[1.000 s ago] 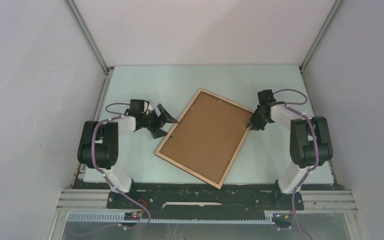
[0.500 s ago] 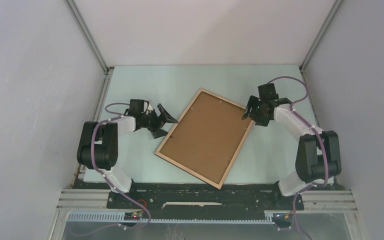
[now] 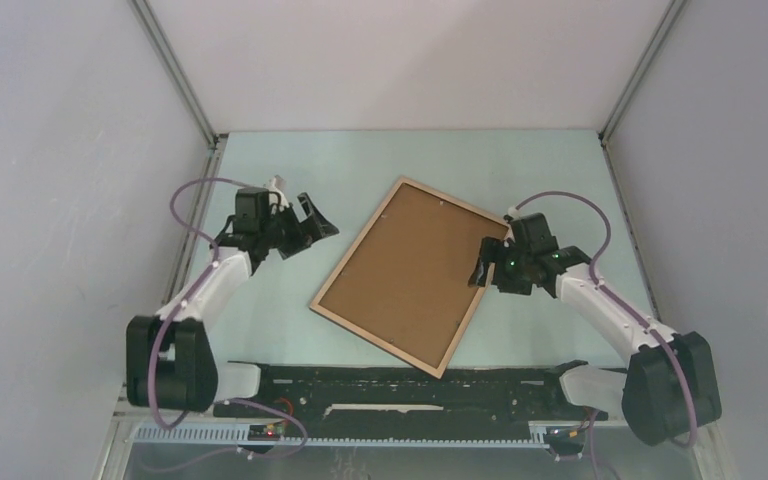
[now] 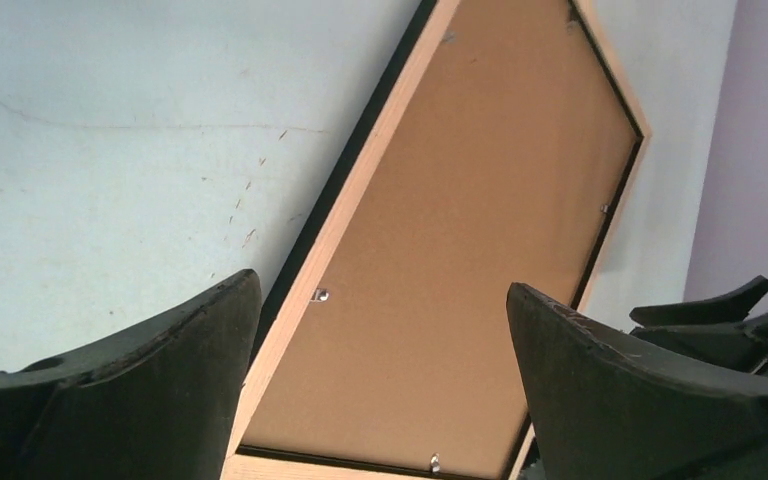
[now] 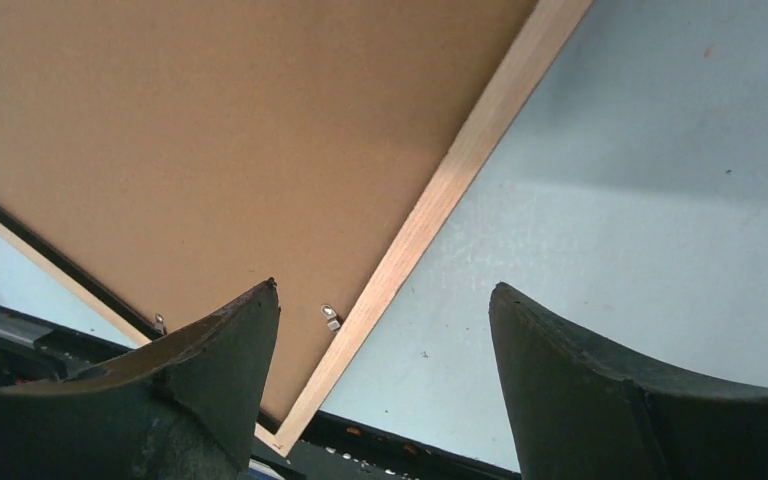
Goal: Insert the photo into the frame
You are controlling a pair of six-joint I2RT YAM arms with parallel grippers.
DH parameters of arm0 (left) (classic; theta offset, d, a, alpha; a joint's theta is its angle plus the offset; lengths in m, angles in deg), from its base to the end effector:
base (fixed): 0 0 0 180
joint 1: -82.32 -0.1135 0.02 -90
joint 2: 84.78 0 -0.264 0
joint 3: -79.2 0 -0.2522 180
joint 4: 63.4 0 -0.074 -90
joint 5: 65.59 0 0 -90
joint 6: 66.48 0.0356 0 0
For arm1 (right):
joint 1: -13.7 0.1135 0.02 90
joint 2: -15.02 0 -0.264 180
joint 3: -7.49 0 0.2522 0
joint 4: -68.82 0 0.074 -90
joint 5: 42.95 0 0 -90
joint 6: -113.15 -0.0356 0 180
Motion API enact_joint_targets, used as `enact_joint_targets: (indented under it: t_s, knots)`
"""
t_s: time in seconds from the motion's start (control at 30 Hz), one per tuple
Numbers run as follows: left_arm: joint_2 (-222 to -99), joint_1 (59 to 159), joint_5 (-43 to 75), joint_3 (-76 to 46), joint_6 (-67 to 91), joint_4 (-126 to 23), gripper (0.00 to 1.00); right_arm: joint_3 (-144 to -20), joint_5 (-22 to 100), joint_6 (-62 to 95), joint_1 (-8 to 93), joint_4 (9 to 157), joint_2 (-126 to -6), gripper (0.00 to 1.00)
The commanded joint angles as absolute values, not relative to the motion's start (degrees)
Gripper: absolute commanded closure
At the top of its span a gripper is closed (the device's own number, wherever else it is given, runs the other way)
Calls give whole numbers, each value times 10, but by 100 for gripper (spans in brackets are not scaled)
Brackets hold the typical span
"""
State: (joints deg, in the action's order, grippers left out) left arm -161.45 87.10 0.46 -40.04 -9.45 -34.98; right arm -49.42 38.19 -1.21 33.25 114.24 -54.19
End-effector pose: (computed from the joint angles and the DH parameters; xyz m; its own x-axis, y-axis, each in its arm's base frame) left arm 0.2757 -0.0376 0.2268 -0.7831 -0.4336 -0.4458 -0.0723 0.7754 -0.6273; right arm 0.2159 0.0825 0.2143 -0.8941 0.1150 -0.4328 -0.0432 0.9398 0.3389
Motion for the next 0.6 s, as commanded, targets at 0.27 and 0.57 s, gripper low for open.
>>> enact_joint_targets:
  t_s: [0.27,0.57]
  knots:
    - [-1370,1077,41,-435,-71,-341,0,-468,270,-7,260,1102,-494,16]
    - [-1373,1348,271,-443,-134,-342,0,-463,267,-43,220,1150,-439,16]
